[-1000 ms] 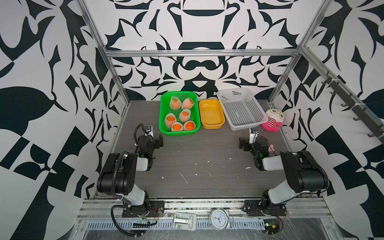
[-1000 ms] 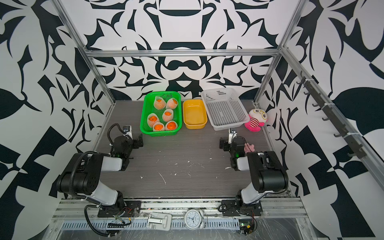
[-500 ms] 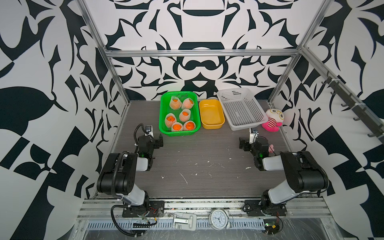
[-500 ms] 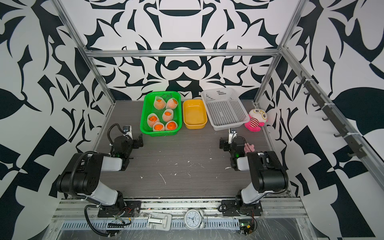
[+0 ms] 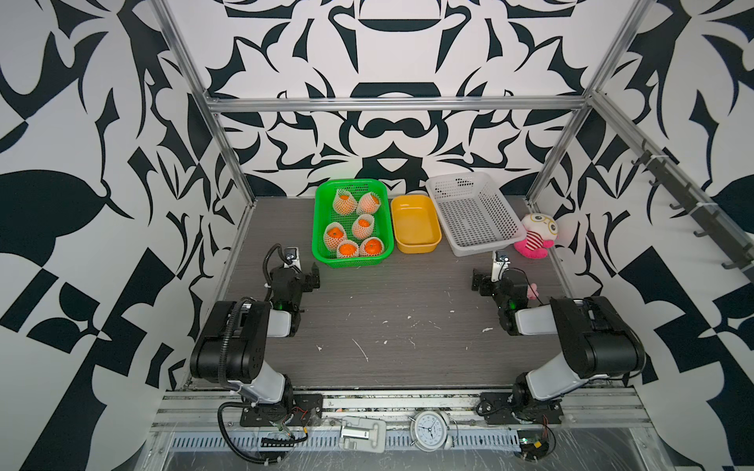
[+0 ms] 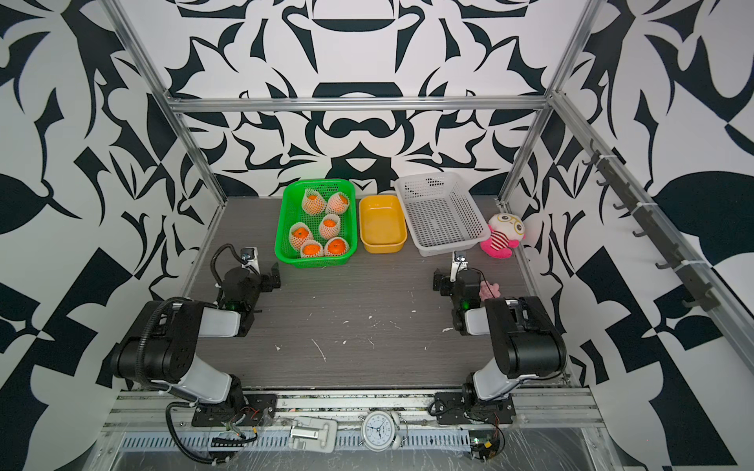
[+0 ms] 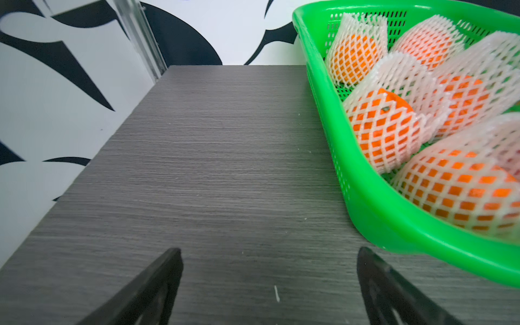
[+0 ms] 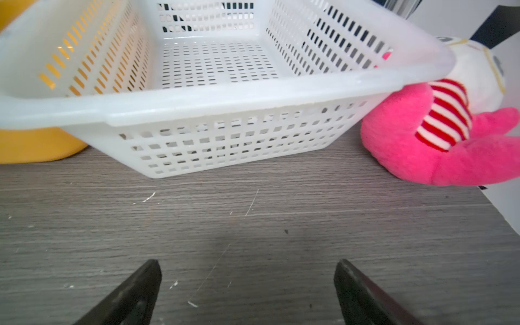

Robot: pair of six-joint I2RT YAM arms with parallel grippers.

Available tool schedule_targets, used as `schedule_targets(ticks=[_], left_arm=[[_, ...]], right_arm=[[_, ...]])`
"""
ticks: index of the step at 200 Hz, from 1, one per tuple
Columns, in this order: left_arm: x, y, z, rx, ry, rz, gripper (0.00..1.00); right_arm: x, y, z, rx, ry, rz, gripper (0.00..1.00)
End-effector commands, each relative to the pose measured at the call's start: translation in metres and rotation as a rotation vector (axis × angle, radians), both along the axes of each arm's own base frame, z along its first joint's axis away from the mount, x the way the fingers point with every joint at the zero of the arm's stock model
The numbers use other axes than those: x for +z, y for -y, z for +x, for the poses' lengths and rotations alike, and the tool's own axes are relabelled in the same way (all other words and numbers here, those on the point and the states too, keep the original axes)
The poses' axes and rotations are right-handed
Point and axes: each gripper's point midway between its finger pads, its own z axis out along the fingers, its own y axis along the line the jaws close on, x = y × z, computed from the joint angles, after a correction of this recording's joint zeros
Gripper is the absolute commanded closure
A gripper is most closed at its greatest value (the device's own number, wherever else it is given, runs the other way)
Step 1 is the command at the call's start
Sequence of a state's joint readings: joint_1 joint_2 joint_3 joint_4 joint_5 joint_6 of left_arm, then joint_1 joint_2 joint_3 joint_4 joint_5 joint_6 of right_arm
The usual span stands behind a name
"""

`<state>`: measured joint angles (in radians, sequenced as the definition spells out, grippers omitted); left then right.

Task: Remove foam nets from oranges
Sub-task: Move the basket to the center of the board.

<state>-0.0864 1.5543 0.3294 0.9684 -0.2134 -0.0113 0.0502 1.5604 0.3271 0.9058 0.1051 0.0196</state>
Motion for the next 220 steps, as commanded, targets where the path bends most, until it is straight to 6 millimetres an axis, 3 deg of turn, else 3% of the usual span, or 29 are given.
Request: schedule_targets(ticks=[1, 17, 33, 48, 64, 92, 138, 168, 220], left_arm=[[0.021, -0.003, -0.010, 0.047, 0.099, 0.011, 0.01], [0.037, -0.008, -0.017, 0.146, 0.137, 0.088, 0.01], [0.047, -0.002, -0.019, 0.137, 0.109, 0.096, 0.01], [0.059, 0.004, -0.024, 0.127, 0.067, 0.035, 0.01], [0.065, 0.009, -0.034, 0.134, -0.048, -0.043, 0.00], [0.072, 0.001, -0.059, 0.271, -0.268, -0.173, 0.01], [0.058, 0.047, -0.065, 0.157, -0.600, -0.332, 0.01], [0.060, 0.061, -0.053, 0.098, -0.686, -0.363, 0.01], [0.065, 0.035, -0.004, 0.122, -0.650, -0.548, 0.01]], right_arm=[[0.039, 0.011, -0.007, -0.079, 0.132, 0.010, 0.03], [0.061, 0.022, -0.015, -0.139, 0.142, 0.003, 0.05], [0.086, 0.033, -0.024, -0.230, 0.180, 0.070, 0.06], [0.105, 0.030, -0.028, -0.241, 0.205, 0.170, 0.12], [0.112, 0.024, -0.030, -0.275, 0.152, 0.326, 0.15], [0.115, -0.032, -0.030, -0.074, -0.064, 0.522, 0.19], [0.118, -0.131, -0.045, 0.198, -0.297, 0.428, 0.19], [0.127, -0.175, -0.042, 0.311, -0.396, 0.330, 0.19], [0.127, -0.242, -0.006, 0.440, -0.426, 0.255, 0.20]])
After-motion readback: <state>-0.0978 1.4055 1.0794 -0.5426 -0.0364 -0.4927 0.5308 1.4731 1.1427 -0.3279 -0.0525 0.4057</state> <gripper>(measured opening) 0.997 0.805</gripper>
